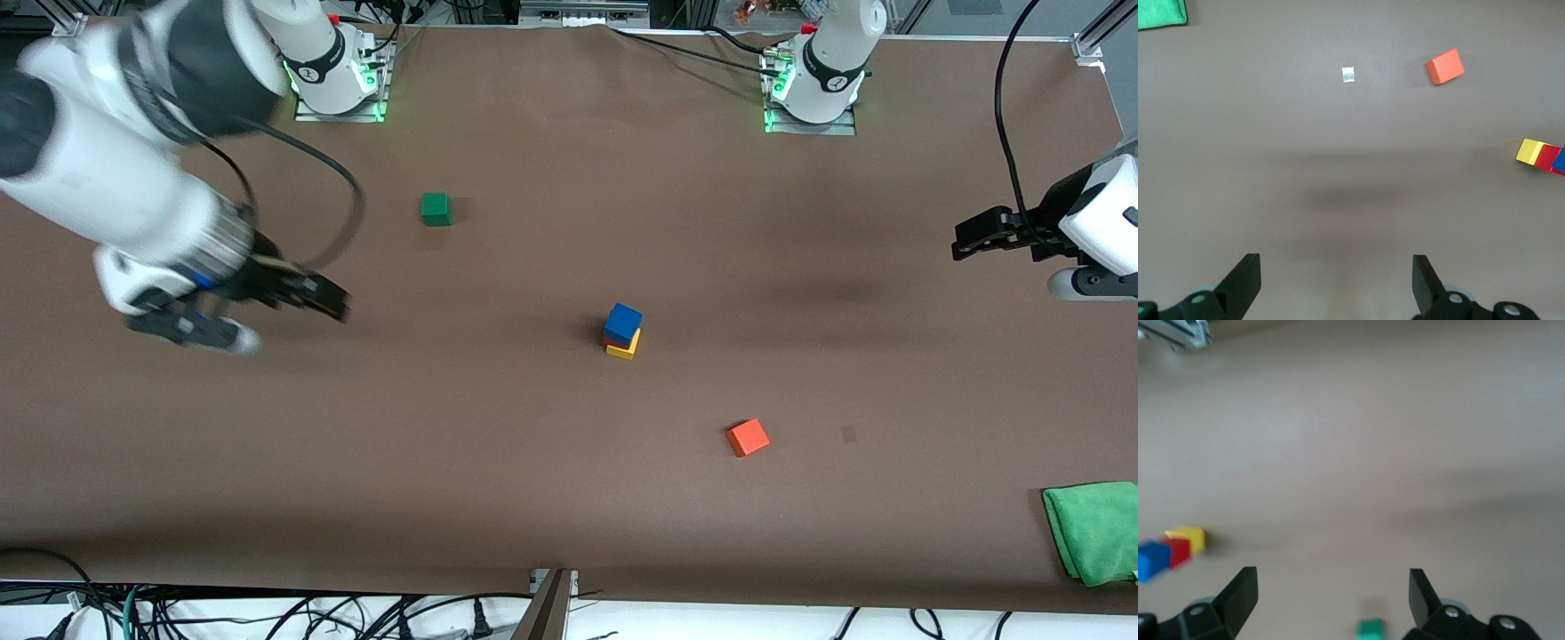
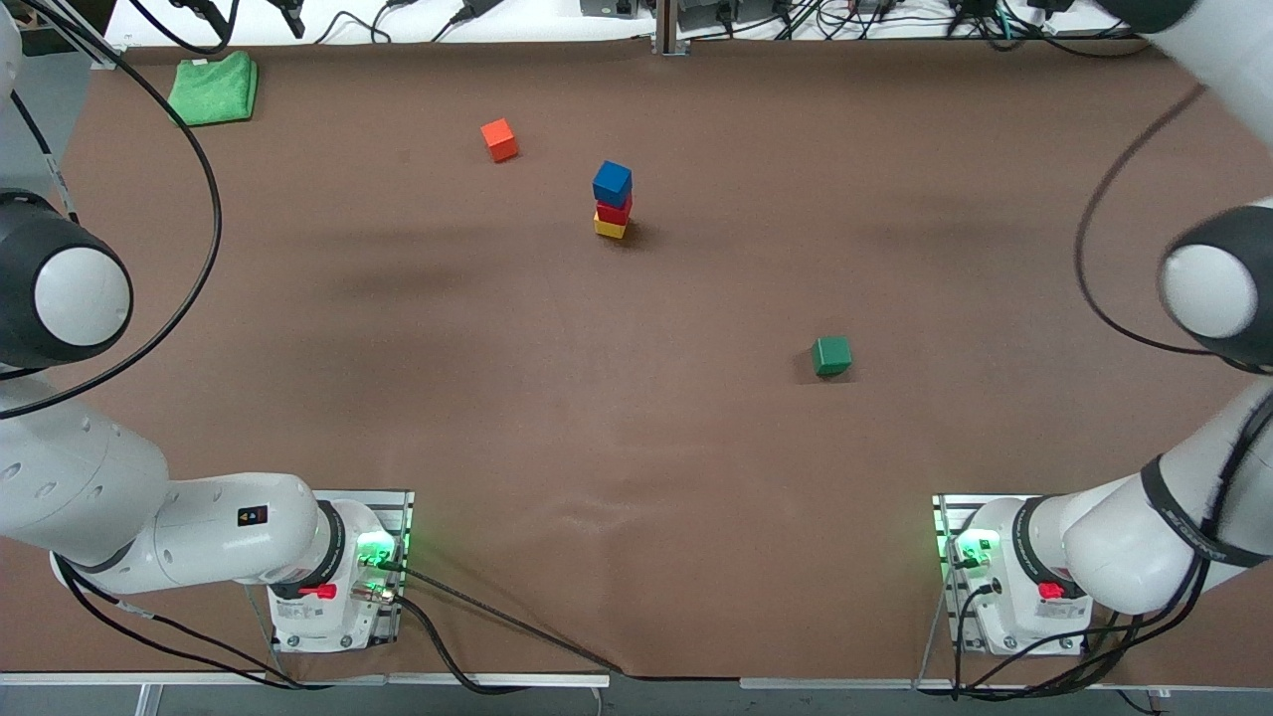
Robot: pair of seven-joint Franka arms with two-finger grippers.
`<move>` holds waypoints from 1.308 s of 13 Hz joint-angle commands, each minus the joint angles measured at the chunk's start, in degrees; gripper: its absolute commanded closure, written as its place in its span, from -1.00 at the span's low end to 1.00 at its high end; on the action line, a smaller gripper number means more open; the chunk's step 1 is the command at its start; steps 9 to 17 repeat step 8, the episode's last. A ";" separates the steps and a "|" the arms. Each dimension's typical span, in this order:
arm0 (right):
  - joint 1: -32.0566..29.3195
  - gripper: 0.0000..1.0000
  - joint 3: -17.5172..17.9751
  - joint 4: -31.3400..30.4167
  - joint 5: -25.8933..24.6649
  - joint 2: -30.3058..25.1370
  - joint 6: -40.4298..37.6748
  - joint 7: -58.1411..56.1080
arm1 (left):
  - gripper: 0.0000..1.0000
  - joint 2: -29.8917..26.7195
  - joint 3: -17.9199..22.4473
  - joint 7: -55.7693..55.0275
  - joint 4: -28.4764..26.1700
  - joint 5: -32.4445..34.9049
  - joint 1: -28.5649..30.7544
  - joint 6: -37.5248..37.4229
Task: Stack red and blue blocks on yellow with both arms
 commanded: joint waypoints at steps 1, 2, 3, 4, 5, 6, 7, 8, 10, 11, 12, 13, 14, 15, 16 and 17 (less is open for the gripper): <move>-2.51 -1.00 0.37 -17.34 -3.94 -14.41 2.03 -4.88 | -1.00 -0.82 -0.02 0.38 -0.72 -0.75 0.15 0.64; -4.79 -1.00 2.81 -19.11 -5.36 -16.36 2.30 -5.14 | -1.00 -0.82 -0.02 0.29 -0.72 -0.75 0.15 0.64; -7.60 -1.00 5.62 -19.22 -6.16 -16.81 2.21 -5.93 | -1.00 -0.82 -0.02 -0.32 -0.72 -0.75 0.15 0.64; -9.54 -1.00 7.39 -18.61 -6.77 -16.73 1.95 -8.11 | -1.00 -0.82 -0.02 -1.55 -0.72 -0.75 0.15 0.64; -9.65 -1.00 7.41 -17.99 -6.87 -16.73 1.86 -9.09 | -1.00 -0.82 -0.11 -1.99 -0.72 -0.75 0.15 0.64; -9.65 -1.00 7.41 -17.20 -6.87 -16.38 1.86 -9.45 | -1.00 -0.82 -0.11 -2.00 -0.72 -0.75 0.15 0.64; -9.65 -1.00 7.41 -16.59 -6.87 -16.03 1.77 -9.45 | -1.00 -0.82 -0.02 -2.00 -0.72 -0.75 0.15 0.64; -9.65 -1.00 7.41 -16.32 -6.87 -15.85 1.77 -9.54 | -1.00 -0.82 -0.02 -2.00 -0.72 -0.75 0.15 0.64; -9.65 -1.00 7.41 -16.32 -6.87 -15.85 1.77 -9.54 | -1.00 -0.82 -0.02 -2.00 -0.72 -0.75 0.15 0.64; -9.65 -1.00 7.41 -16.32 -6.87 -15.85 1.77 -9.54 | -1.00 -0.82 -0.02 -2.00 -0.72 -0.75 0.15 0.64; -9.65 -1.00 7.41 -16.32 -6.87 -15.85 1.77 -9.54 | -1.00 -0.82 -0.02 -2.00 -0.72 -0.75 0.15 0.64; -9.65 -1.00 7.41 -16.32 -6.87 -15.85 1.77 -9.54 | -1.00 -0.82 -0.02 -2.00 -0.72 -0.75 0.15 0.64; -9.65 -1.00 7.41 -16.32 -6.87 -15.85 1.77 -9.54 | -1.00 -0.82 -0.02 -2.00 -0.72 -0.75 0.15 0.64; -9.65 -1.00 7.41 -16.32 -6.87 -15.85 1.77 -9.54 | -1.00 -0.82 -0.02 -2.00 -0.72 -0.75 0.15 0.64; -9.65 -1.00 7.41 -16.32 -6.87 -15.85 1.77 -9.54 | -1.00 -0.82 -0.02 -2.00 -0.72 -0.75 0.15 0.64; -9.65 -1.00 7.41 -16.32 -6.87 -15.85 1.77 -9.54 | -1.00 -0.82 -0.02 -2.00 -0.72 -0.75 0.15 0.64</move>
